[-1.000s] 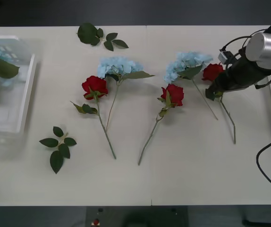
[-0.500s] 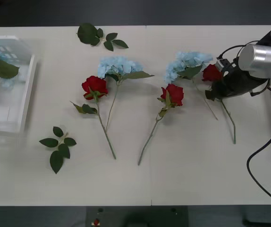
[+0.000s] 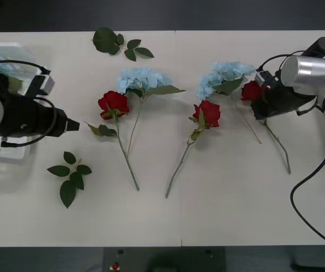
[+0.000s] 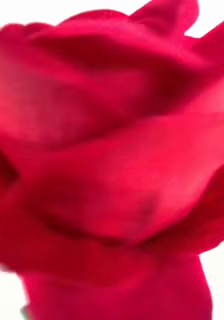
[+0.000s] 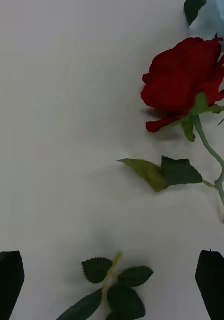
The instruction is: Put the red flowers into the right box and the blue flowers into the left box
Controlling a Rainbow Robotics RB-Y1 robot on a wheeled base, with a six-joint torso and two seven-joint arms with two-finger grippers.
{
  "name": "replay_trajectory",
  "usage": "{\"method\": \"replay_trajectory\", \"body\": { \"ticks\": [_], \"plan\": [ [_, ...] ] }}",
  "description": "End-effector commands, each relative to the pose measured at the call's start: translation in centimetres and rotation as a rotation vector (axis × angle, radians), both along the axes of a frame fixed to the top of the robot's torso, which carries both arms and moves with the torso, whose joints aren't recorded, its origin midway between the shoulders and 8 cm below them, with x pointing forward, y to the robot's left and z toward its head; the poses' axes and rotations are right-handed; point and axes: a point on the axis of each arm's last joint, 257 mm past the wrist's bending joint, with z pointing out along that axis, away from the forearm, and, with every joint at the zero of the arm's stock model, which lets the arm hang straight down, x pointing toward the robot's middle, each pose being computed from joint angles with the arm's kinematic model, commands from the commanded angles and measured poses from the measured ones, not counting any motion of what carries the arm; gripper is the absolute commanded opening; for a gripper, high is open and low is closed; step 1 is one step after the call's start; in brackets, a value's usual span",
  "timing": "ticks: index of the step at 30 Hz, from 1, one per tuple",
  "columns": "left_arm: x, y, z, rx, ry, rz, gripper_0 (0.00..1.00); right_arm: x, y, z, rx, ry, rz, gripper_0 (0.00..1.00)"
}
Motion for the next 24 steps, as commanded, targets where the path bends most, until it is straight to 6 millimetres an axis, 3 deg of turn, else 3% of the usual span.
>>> {"method": "replay_trajectory", "body": {
  "ticks": [1, 5, 9, 15, 20, 24],
  "plan": [
    [2.8, -3.5, 1.6, -0.032, -0.078, 0.029, 1.00, 1.9, 1.5, 2.7, -0.031, -0.054, 0.076, 0.03],
    [4.5, -6.5, 0.0, -0.067, -0.066, 0.120, 1.00, 2.1, 1.6, 2.9, -0.034, -0.058, 0.084, 0.00],
    [6.3, -7.3, -0.7, 0.004, -0.104, 0.178, 1.00, 2.2, 1.4, 3.7, -0.037, -0.055, 0.084, 0.00],
    [8.8, -8.6, -2.6, 0.022, -0.144, 0.247, 1.00, 1.7, -0.8, 8.1, -0.008, -0.013, 0.060, 0.00],
    [9.8, -9.1, -4.2, 0.002, -0.153, 0.246, 1.00, 0.7, -4.9, 13.7, 0.018, 0.004, 0.018, 0.00],
    [9.8, -9.6, -5.1, 0.037, -0.155, 0.231, 1.00, -0.2, -10.9, 18.1, -0.044, -0.016, -0.040, 0.00]
  ]
}}
